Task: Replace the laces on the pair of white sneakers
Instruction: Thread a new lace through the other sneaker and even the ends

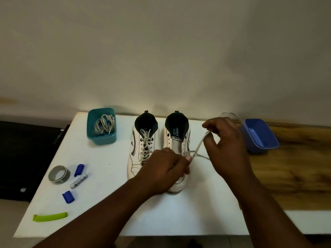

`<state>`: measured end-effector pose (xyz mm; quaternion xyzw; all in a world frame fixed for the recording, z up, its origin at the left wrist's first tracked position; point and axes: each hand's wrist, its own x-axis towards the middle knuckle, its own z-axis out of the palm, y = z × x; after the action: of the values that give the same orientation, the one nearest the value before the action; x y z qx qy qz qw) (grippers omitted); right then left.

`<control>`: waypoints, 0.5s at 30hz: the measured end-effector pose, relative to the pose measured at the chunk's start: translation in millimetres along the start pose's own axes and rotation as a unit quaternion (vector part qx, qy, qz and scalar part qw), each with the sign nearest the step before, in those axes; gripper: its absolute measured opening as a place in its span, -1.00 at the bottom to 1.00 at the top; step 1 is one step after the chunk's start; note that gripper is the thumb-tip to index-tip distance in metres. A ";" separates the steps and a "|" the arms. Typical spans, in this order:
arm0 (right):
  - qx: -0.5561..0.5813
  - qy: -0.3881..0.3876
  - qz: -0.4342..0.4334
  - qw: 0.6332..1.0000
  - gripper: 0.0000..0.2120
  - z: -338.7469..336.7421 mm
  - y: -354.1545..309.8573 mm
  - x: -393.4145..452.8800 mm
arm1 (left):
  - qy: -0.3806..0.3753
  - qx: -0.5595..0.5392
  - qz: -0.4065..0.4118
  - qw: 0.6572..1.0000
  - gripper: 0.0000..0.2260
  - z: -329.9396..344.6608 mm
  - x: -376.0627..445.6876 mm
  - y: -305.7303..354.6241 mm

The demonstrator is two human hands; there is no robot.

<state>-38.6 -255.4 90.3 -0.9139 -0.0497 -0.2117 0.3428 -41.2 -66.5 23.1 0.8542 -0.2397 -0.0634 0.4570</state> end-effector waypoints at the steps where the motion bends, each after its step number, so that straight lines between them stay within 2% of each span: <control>1: 0.063 -0.036 -0.023 0.997 -0.72 2.5 -9.2 -1.5 | -0.005 -0.096 -0.051 0.994 -0.45 1.5 1.2 3.7; 2: 0.129 -0.101 -0.039 0.986 -0.73 4.2 -18.5 -4.1 | -0.001 -0.222 -0.125 0.967 -0.40 0.1 5.7 8.4; 3: 0.184 -0.183 -0.041 0.965 -0.75 6.2 -26.4 -8.2 | 0.001 -0.339 -0.198 0.920 -0.35 -4.3 11.8 12.3; 4: 0.207 -0.256 -0.035 0.943 -0.76 7.9 -30.5 -12.5 | -0.003 -0.440 -0.230 0.868 -0.33 -8.2 17.7 14.4; 6: 0.195 -0.338 -0.012 0.921 -0.77 10.5 -26.5 -18.9 | 0.037 -0.539 -0.218 0.813 -0.49 -20.4 25.7 23.1; 8: 0.189 -0.379 0.022 0.906 -0.74 10.7 -16.6 -21.9 | 0.122 -0.551 -0.238 0.791 -0.65 -30.2 28.4 26.4; 10: 0.202 -0.375 0.054 0.903 -0.70 12.1 -10.6 -21.1 | 0.162 -0.471 -0.283 0.819 -0.70 -27.6 27.7 20.8; 11: 0.211 -0.341 0.074 0.913 -0.73 14.4 -8.8 -19.8 | 0.159 -0.409 -0.293 0.850 -0.70 -23.9 24.8 18.6; 13: 0.193 -0.226 0.117 0.947 -0.85 21.2 -9.3 -15.7 | 0.133 -0.282 -0.265 0.913 -0.68 -13.3 16.7 16.6; 15: 0.159 -0.179 0.157 0.958 -0.84 29.3 -12.4 -12.7 | 0.075 -0.186 -0.214 0.956 -0.66 -2.7 7.3 20.7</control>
<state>-42.8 -226.4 72.7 -0.8669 0.0009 0.0230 0.4980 -41.3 -77.5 42.3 0.7877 -0.0004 -0.1391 0.6001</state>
